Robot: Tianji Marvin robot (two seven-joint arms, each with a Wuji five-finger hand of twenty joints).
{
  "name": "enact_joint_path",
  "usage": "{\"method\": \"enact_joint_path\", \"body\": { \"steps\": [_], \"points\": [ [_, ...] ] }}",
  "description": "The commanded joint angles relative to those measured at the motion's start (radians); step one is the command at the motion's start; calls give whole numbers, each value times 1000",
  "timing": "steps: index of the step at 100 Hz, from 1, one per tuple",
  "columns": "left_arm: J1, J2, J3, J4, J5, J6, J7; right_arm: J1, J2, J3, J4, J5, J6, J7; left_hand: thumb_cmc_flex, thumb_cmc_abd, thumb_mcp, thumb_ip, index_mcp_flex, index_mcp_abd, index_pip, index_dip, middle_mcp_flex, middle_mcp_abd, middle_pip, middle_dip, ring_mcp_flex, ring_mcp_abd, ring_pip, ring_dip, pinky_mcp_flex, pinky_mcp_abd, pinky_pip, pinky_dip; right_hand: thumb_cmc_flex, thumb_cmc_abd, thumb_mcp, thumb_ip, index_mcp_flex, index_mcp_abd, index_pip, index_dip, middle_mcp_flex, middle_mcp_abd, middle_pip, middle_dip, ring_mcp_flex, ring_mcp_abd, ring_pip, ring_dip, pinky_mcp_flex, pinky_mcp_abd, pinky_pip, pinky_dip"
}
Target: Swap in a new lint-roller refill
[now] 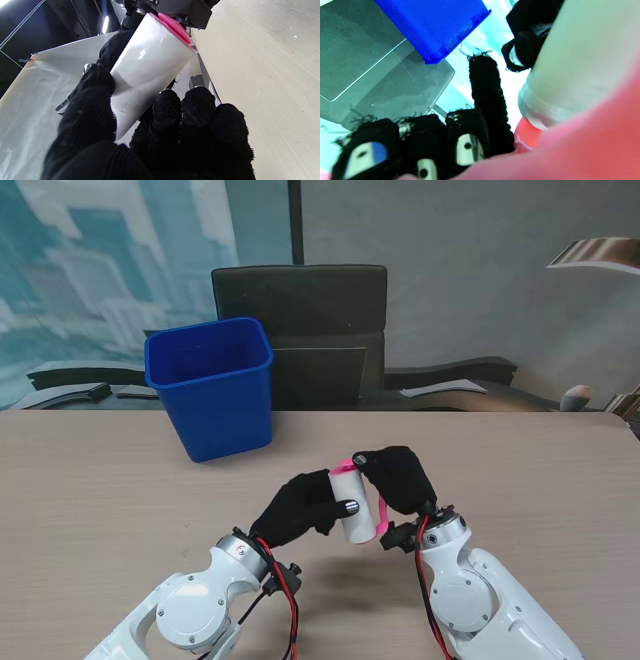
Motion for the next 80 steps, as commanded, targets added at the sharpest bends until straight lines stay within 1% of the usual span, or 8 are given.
{"method": "enact_joint_path", "body": {
  "steps": [1,35,48,59,70,73,77,80],
  "points": [
    [6,0,1,0,1,-1,-15,-6,-4,1,-12,1,0,14,155,114,136,62,68,-164,199,41,-13,-92,21,-26,-3,-6,31,-15,5,-45,33,-7,-29,62,7,14,-6,43,-13,-18,26,-14,62,15,9,-529,135,33,43,-453,222,88],
    [6,-2,-1,1,18,-10,-3,-7,-3,2,-11,4,4,20,154,115,135,62,67,-165,200,42,-14,-93,21,-26,-3,-8,31,-15,4,-46,32,-8,-16,45,22,17,-8,45,-16,-26,26,-14,60,16,9,-528,132,35,42,-453,221,89],
    [4,-2,-4,0,23,-5,0,-6,-1,2,-10,22,-6,44,154,115,135,62,68,-164,200,42,-15,-93,21,-26,-3,-8,31,-15,4,-47,32,-8,-2,34,24,18,-13,45,-17,-31,27,4,31,2,10,-501,127,18,37,-438,193,77],
    [3,-3,-6,1,30,-3,3,-4,-1,2,-7,18,-14,44,154,114,135,62,68,-163,201,42,-14,-92,21,-26,-2,-7,31,-14,5,-48,33,-8,11,27,24,20,-21,42,-22,-36,29,24,-17,-27,9,-453,119,-56,29,-398,143,47],
    [0,-3,-8,3,40,-4,6,-4,1,5,-6,14,-21,50,154,109,136,64,69,-161,202,43,-12,-93,22,-26,-1,-9,32,-14,6,-48,34,-7,35,3,27,23,-42,34,-39,-36,30,45,-104,-78,6,-381,107,-186,15,-332,68,-5],
    [-1,-2,-8,5,45,-7,7,-4,2,6,-5,11,-23,50,154,106,137,66,71,-160,204,44,-11,-93,23,-26,1,-9,33,-14,7,-48,34,-7,59,-21,33,27,-50,30,-44,-35,30,46,-129,-91,6,-370,94,-216,11,-318,46,-20],
    [-4,-2,-8,8,54,-12,10,-3,5,9,-5,0,-24,51,152,100,140,70,72,-160,206,45,-9,-94,24,-26,3,-12,34,-14,9,-49,36,-7,112,-93,44,36,-66,22,-53,-33,29,39,-165,-108,5,-358,68,-246,5,-308,15,-40],
    [-6,-2,-9,11,64,-18,12,-3,7,11,-4,-12,-25,50,141,91,153,82,72,-160,210,46,-6,-95,27,-27,7,-12,37,-15,12,-50,39,-7,129,-126,49,42,-74,11,-57,-31,29,31,-185,-117,5,-352,50,-260,1,-309,-5,-52]
  ]
}}
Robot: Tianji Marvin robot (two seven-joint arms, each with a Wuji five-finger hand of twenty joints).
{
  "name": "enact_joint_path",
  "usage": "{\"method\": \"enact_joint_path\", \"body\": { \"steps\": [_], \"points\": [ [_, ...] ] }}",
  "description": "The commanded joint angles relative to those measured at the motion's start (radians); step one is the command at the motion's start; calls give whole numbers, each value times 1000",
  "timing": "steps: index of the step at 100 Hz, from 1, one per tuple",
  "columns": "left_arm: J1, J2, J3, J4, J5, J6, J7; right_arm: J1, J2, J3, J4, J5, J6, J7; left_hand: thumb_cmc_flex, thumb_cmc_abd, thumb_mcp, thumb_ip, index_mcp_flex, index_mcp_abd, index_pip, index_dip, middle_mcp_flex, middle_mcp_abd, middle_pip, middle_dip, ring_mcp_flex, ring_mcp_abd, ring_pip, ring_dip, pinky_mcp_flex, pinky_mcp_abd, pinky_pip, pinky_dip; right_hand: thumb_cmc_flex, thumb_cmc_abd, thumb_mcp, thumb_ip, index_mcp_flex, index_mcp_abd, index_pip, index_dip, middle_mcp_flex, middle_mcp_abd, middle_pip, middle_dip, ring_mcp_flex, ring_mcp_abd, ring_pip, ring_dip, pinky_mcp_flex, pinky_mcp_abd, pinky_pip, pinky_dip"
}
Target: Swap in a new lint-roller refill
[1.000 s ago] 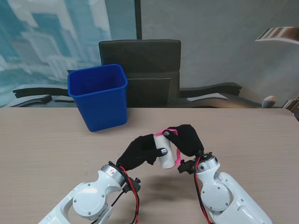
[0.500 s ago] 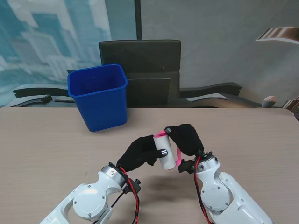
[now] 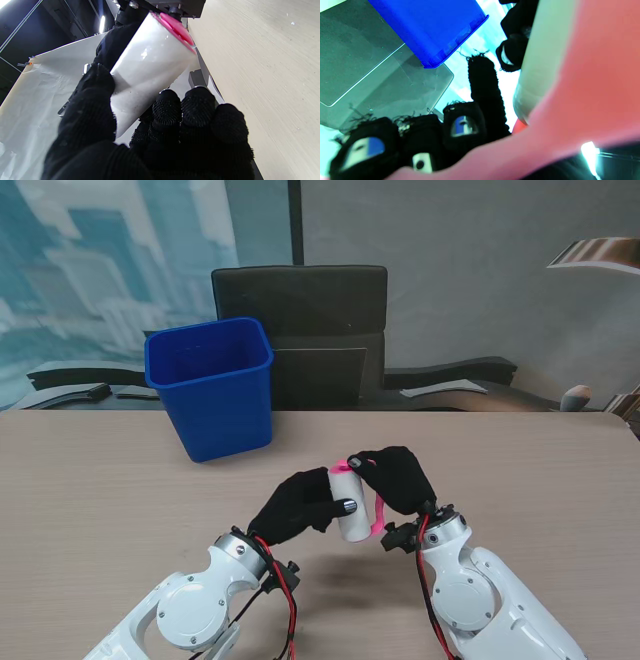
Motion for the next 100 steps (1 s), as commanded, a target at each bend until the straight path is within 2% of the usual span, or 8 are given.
{"method": "enact_joint_path", "body": {
  "steps": [1,3,11,17,34,56,93,100],
  "points": [
    [-5,-2,-5,7,19,-11,-5,-4,5,5,-3,-28,-8,12,139,90,155,83,73,-159,210,46,-5,-95,27,-27,8,-13,37,-15,12,-50,40,-6,57,-66,29,45,-29,-7,-14,-5,30,8,-35,-17,8,-355,44,-40,11,-314,16,-16],
    [-6,-2,-6,9,27,-15,-3,-3,5,6,-2,-35,-10,9,137,85,158,86,74,-160,211,46,-3,-96,28,-27,10,-13,38,-15,14,-50,41,-6,65,-89,36,50,-34,-11,-17,-3,29,4,-48,-21,7,-350,35,-49,9,-313,6,-24],
    [-11,-1,-10,17,55,-29,5,-1,6,8,2,-54,-13,-2,116,62,186,102,79,-158,219,47,3,-98,31,-29,17,-18,41,-17,21,-51,45,-7,-56,-203,288,52,-54,-24,-42,21,29,-4,-114,-31,7,-372,-14,-93,-3,-295,-36,-75],
    [-14,0,-14,22,77,-38,12,-1,7,10,2,-65,-14,-10,90,42,225,121,79,-159,231,49,7,-102,35,-30,22,-20,44,-20,26,-52,48,-9,-73,-220,326,51,-73,-33,-53,20,29,-5,-177,-53,7,-332,-70,-121,-13,-271,-85,-98],
    [-41,2,-27,75,240,-134,71,-4,9,19,0,-94,-10,-29,62,19,283,136,76,-154,248,58,10,-106,42,-31,26,-24,48,-24,31,-52,52,-12,-93,-226,358,52,-136,-68,-93,25,-63,10,-309,-68,5,-259,-262,-232,-115,-227,-191,-139],
    [-56,6,-46,114,373,-202,123,-14,13,39,-8,-133,-8,-52,55,16,296,140,76,-152,248,60,13,-105,44,-32,28,-22,49,-24,34,-50,54,-13,-101,-217,366,52,-229,-106,-150,41,-267,37,-403,-106,-2,-190,-647,-410,-321,-222,-272,-88],
    [-77,12,-58,177,532,-285,193,-41,14,72,-40,-152,-14,-69,56,20,300,129,77,-150,245,61,13,-101,44,-33,30,-20,50,-26,36,-48,55,-15,-86,-208,357,53,-316,-118,-198,48,-512,64,-507,-192,-304,-161,-871,-386,-605,-222,-424,-17],
    [-80,13,-58,186,549,-299,200,-47,15,78,-49,-153,-14,-65,57,20,299,127,77,-152,244,60,13,-101,44,-33,30,-20,50,-26,36,-47,55,-15,14,-264,394,65,-324,-136,-201,49,-541,57,-532,-209,-342,-166,-904,-394,-648,-225,-457,-14]
  ]
}}
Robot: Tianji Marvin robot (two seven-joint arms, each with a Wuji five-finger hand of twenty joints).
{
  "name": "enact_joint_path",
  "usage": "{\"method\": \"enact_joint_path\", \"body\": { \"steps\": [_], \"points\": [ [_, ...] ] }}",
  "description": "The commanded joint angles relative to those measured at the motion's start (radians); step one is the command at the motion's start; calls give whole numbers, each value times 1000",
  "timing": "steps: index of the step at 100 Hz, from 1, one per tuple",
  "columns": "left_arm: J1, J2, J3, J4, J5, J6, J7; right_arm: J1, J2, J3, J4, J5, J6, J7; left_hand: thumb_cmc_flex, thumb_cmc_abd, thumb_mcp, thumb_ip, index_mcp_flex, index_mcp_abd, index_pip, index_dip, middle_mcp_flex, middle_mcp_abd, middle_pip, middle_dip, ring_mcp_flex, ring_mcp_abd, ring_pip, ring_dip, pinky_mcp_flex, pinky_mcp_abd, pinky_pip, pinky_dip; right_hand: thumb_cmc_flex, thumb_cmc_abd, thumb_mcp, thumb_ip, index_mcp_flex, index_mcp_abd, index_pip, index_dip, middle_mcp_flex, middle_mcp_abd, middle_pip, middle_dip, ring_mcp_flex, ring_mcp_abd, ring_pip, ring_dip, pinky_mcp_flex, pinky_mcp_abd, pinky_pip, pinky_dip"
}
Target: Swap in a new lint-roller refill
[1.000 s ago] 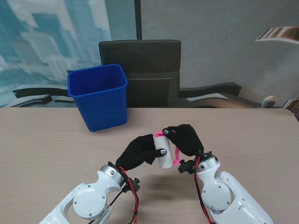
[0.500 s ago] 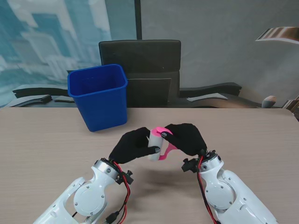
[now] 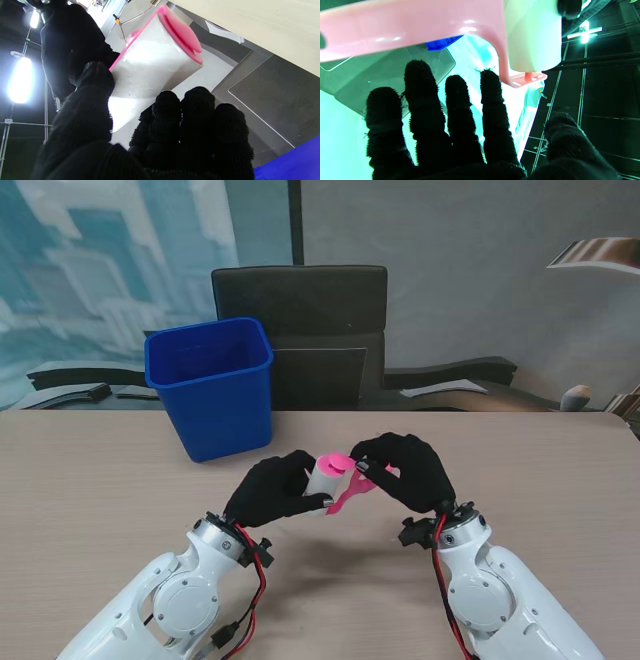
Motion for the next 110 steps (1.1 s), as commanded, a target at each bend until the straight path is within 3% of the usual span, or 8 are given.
{"method": "enact_joint_path", "body": {
  "steps": [1,7,14,38,48,53,65,110],
  "points": [
    [-2,3,-4,6,-9,-7,-10,-15,1,5,-20,-5,-6,13,97,63,202,114,75,-150,218,60,12,-99,20,-29,30,-15,39,-14,12,-44,55,-15,94,-79,49,59,-23,-38,-13,11,-42,-3,-24,-22,-34,-164,-39,-1,-37,-227,-33,12],
    [-3,4,-4,13,12,-21,1,-18,6,11,-27,-24,-5,17,97,64,201,112,76,-151,217,60,12,-99,20,-29,30,-15,39,-14,13,-44,55,-15,166,-153,82,72,-41,-60,-18,7,-68,-17,-40,-31,-62,-181,-61,-7,-61,-233,-54,13],
    [-7,6,-6,26,49,-44,18,-21,11,16,-34,-46,0,18,98,65,200,110,76,-151,217,60,12,-98,20,-30,30,-15,39,-14,13,-43,55,-15,190,-218,149,51,-81,-76,34,-51,-98,-26,-56,-42,-86,-194,-99,-6,-82,-243,-93,32],
    [-12,12,-15,49,125,-93,54,-27,10,16,-44,-51,8,8,100,67,198,106,76,-151,217,60,14,-99,19,-30,31,-15,39,-15,13,-43,55,-16,201,-210,136,44,-86,-60,43,-67,-122,-24,-67,-46,-113,-192,-114,-7,-112,-239,-112,37],
    [-15,13,-13,54,135,-99,60,-27,11,15,-44,-57,10,5,100,66,198,105,76,-151,217,60,14,-99,19,-31,32,-15,38,-15,14,-43,55,-16,263,-255,134,41,-107,-82,105,-107,-118,-26,-64,-47,-110,-196,-113,-3,-112,-240,-119,49],
    [-16,13,-11,55,135,-99,59,-26,12,15,-43,-62,11,4,100,67,198,105,76,-151,217,61,14,-99,19,-31,32,-15,38,-15,14,-43,55,-16,277,-281,161,30,-130,-82,165,-152,-116,-28,-63,-47,-109,-197,-114,-3,-112,-240,-120,52],
    [-18,13,-10,57,137,-100,60,-24,14,11,-41,-63,13,11,101,67,197,104,76,-151,217,61,14,-99,19,-31,32,-15,38,-16,14,-42,55,-16,302,-316,178,30,-139,-90,187,-158,-113,-31,-63,-47,-109,-200,-113,-2,-114,-240,-122,52],
    [-19,12,-7,59,143,-114,69,-7,16,-17,-28,-45,25,42,103,71,194,100,76,-151,217,61,14,-99,19,-32,32,-15,38,-16,14,-42,55,-17,280,-397,350,-13,-165,-98,281,-223,-105,-36,-63,-44,-104,-202,-111,2,-112,-236,-123,54]
  ]
}}
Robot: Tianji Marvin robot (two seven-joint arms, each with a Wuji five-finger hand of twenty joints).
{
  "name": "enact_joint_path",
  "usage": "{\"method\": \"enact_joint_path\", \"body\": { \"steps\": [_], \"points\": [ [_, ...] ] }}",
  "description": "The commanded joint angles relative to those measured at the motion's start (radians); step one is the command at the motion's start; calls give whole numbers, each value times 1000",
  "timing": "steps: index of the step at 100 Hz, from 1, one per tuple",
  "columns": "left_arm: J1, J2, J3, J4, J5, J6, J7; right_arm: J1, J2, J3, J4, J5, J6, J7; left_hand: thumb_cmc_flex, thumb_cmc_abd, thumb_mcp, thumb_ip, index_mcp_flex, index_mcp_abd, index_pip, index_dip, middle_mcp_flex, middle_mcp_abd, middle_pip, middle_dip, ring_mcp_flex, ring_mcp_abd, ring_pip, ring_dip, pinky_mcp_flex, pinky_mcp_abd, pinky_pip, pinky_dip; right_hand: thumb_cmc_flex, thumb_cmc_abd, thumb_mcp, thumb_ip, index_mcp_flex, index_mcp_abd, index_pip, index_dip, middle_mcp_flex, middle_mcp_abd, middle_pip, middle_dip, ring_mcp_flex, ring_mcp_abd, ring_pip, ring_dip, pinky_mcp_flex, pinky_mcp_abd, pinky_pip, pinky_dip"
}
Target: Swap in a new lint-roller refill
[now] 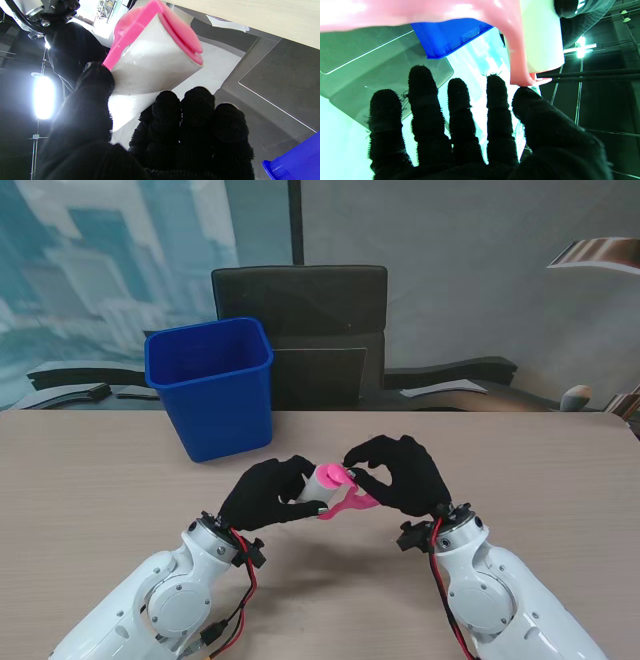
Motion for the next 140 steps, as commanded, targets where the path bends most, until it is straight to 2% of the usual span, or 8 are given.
{"method": "enact_joint_path", "body": {
  "steps": [1,69,89,103,124,128,134,140],
  "points": [
    [1,-2,2,-3,-3,-1,-12,1,-3,-5,-1,1,0,18,103,71,193,99,76,-151,217,61,14,-99,19,-30,31,-14,38,-15,13,-42,55,-16,-1,-51,26,-34,-27,-34,16,-10,-19,-23,-10,-4,-9,-202,-14,2,-8,-235,-8,15],
    [1,-2,2,-4,-4,3,-16,13,-4,-28,6,13,0,25,103,68,196,102,80,-152,212,55,14,-99,19,-30,31,-14,38,-16,13,-42,56,-17,-26,-25,15,-40,-32,-27,11,-21,-19,-22,-12,-3,-9,-202,-15,3,-8,-235,-8,15],
    [9,-3,-2,-14,-24,16,-23,-11,1,29,-10,5,1,35,104,68,196,102,81,-151,211,55,14,-99,19,-30,31,-14,38,-16,13,-42,56,-17,-91,60,-111,0,-2,1,-179,95,-54,-13,-34,-11,-41,-196,-47,-7,-24,-242,-25,7],
    [13,-4,-4,-23,-26,23,-22,-52,16,94,-42,30,-11,142,104,68,196,101,82,-150,211,55,14,-99,19,-30,32,-14,38,-16,14,-40,56,-17,-141,72,-156,35,3,8,-316,171,-108,-12,-89,-28,-103,-181,-129,-30,-79,-235,-86,2],
    [19,-5,-8,-44,-24,40,-18,-92,59,158,-84,76,-26,383,106,66,197,102,85,-146,210,55,18,-93,18,-31,34,-10,37,-17,15,-34,56,-17,-218,-62,-91,27,-80,30,-423,172,-209,-15,-217,-77,-209,-149,-303,-93,-180,-197,-235,-10],
    [21,-5,-8,-48,-25,42,-17,-90,63,156,-83,81,-27,405,106,66,198,102,86,-146,210,54,19,-92,17,-32,34,-8,37,-17,16,-33,56,-17,-218,-101,-76,25,-109,27,-443,165,-231,-17,-232,-82,-219,-138,-324,-102,-185,-183,-255,-9],
    [24,-7,-8,-56,-31,42,-17,-82,66,143,-75,84,-17,415,106,65,198,102,86,-145,209,54,19,-92,17,-32,36,-9,37,-17,16,-33,56,-17,-193,-193,-55,23,-245,-9,-502,148,-360,-22,-284,-106,-240,-105,-370,-128,-172,-65,-293,-14],
    [29,-8,-8,-65,-45,43,-21,-63,63,117,-56,88,-6,402,105,66,198,102,86,-145,209,54,19,-92,17,-32,36,-9,37,-17,17,-32,56,-17,-134,-280,-43,24,-318,-29,-524,143,-448,-18,-308,-121,-263,-93,-392,-140,-181,-47,-314,-18]
  ]
}}
